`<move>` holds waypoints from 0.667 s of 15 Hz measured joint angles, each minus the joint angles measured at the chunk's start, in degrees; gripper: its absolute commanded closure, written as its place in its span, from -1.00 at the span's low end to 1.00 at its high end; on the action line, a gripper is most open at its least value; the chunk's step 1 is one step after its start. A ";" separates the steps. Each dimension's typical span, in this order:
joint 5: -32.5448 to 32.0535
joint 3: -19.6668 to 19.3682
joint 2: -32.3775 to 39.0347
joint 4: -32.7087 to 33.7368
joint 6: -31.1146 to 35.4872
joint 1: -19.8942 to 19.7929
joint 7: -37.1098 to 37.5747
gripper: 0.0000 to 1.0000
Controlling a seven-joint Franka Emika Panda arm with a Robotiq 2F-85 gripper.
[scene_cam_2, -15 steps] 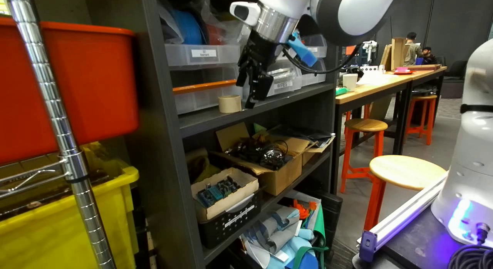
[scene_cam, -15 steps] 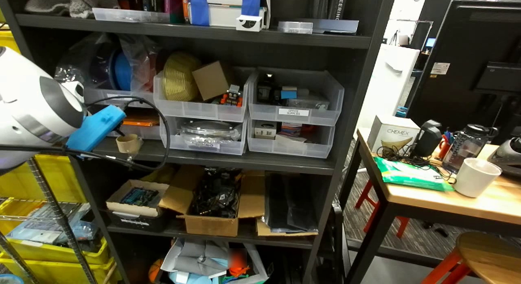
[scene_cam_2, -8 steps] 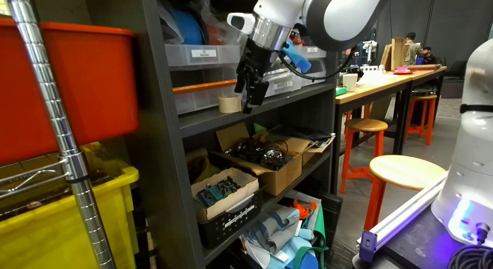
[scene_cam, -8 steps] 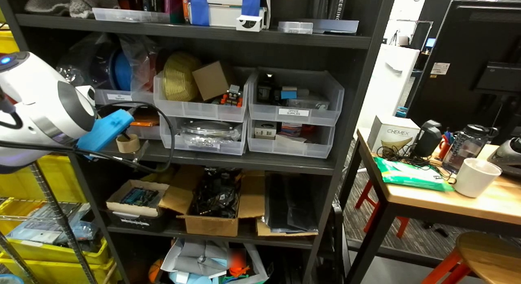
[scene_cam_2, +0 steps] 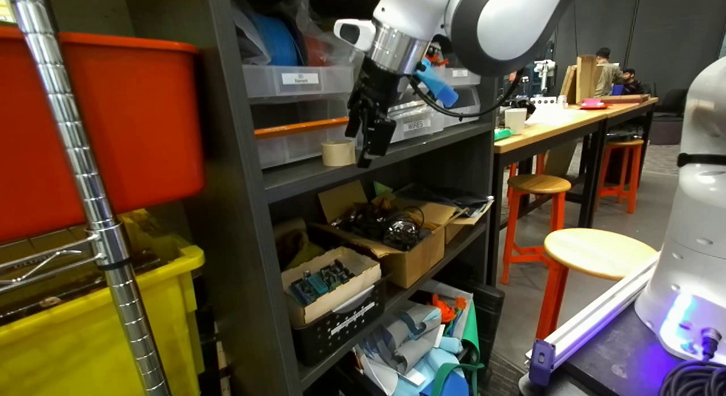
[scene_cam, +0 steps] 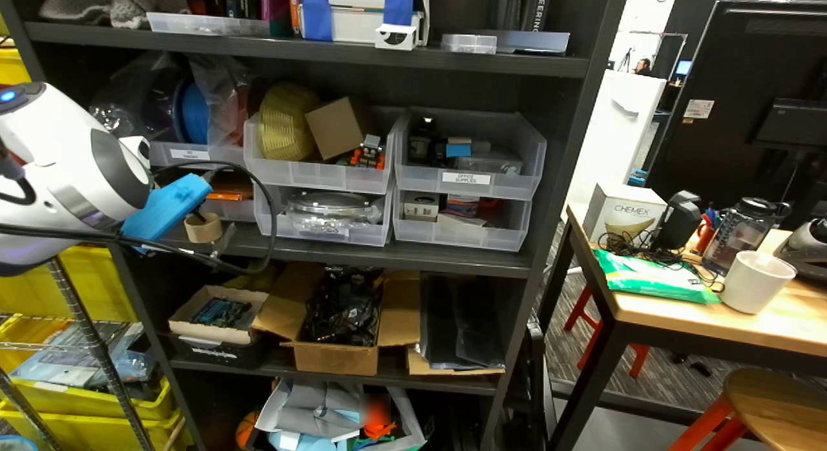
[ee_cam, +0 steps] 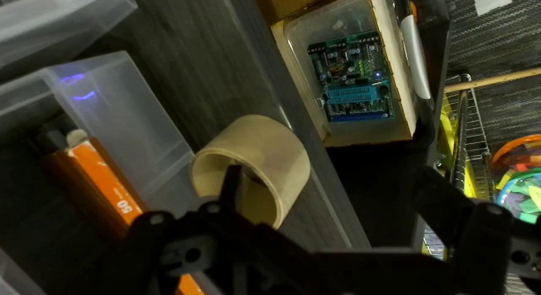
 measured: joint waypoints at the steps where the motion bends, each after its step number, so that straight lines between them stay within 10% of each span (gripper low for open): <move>1: -0.05 0.09 0.00 0.02 -0.08 0.01 -0.08 -1.00; 10: -1.48 1.73 0.07 2.11 -3.37 0.09 -3.18 -1.00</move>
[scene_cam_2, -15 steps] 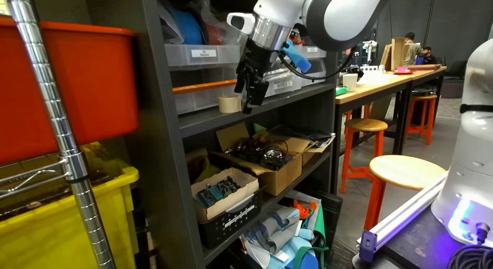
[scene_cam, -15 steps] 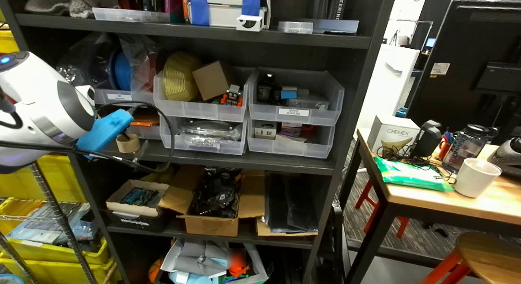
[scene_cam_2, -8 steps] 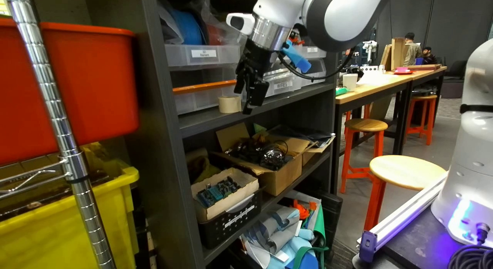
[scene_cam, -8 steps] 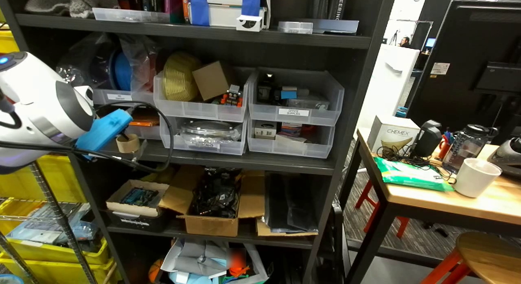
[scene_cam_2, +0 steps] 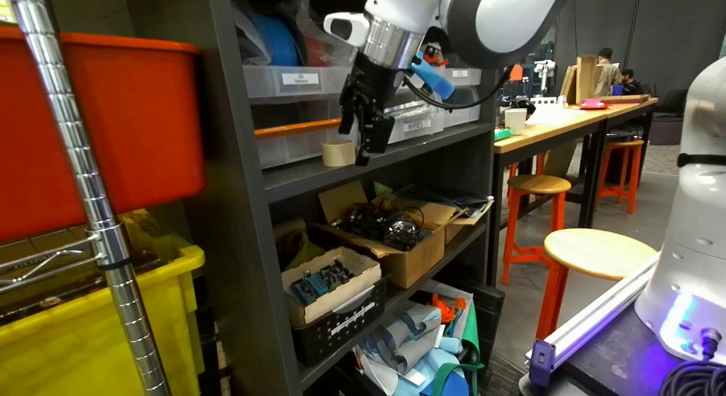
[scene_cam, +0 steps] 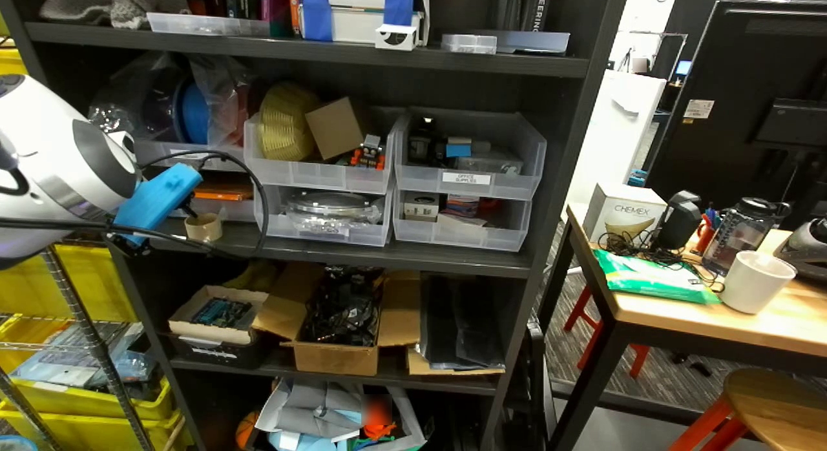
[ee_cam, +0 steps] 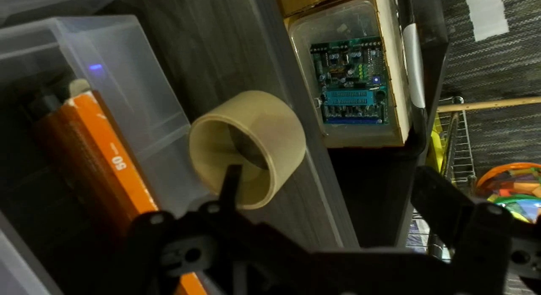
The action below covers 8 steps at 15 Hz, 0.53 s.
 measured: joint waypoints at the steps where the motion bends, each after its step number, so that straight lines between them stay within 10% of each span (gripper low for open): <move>1: -0.03 0.06 0.16 0.26 -0.12 0.08 -0.73 -1.00; 8: -0.85 0.63 3.84 3.82 -1.17 0.19 -5.19 -1.00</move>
